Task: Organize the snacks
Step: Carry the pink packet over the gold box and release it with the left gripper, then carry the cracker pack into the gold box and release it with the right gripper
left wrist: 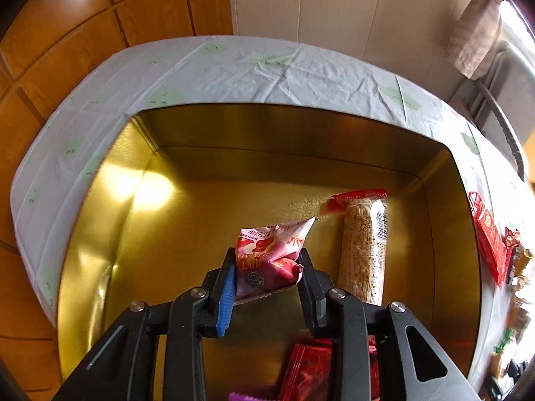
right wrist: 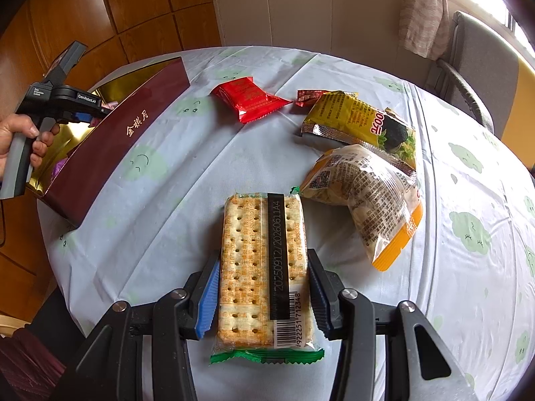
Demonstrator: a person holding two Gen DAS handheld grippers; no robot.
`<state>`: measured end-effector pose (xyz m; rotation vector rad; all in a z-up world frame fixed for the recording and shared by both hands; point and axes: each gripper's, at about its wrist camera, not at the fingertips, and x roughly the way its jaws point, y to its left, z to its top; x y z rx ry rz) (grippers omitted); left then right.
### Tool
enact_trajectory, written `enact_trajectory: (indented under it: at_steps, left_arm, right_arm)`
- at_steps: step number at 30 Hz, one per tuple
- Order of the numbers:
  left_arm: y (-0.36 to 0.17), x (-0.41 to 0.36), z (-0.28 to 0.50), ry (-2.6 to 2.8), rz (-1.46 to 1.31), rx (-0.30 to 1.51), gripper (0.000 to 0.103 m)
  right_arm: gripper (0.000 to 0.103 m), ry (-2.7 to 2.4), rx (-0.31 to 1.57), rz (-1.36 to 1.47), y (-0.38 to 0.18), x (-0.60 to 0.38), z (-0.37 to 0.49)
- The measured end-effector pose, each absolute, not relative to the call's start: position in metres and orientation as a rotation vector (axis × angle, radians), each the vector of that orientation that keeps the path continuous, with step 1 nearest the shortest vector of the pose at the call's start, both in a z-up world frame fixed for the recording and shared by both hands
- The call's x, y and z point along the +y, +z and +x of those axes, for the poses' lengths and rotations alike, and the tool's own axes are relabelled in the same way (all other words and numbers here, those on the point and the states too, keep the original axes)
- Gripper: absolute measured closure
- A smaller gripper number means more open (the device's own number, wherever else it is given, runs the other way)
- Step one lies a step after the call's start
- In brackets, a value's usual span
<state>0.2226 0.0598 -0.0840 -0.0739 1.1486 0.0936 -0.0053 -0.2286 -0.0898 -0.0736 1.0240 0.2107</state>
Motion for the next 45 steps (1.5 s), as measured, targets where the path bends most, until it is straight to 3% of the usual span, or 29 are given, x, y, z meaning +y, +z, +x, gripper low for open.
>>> enact_trajectory:
  at_steps: [4,23,45]
  left_arm:
    - [-0.085,0.055,0.221,0.080,-0.057,1.131,0.053]
    - [0.000,0.039,0.115,0.080,-0.010,0.762,0.053]
    - [-0.001,0.064,0.053,0.106,-0.036,0.740,0.053]
  right_arm:
    - [0.055,0.206,1.023,-0.074,-0.090,-0.228,-0.006]
    - [0.055,0.166,1.005,-0.067,-0.091,-0.226,-0.009]
    - [0.056,0.082,1.043,-0.062,-0.073,-0.202,0.010]
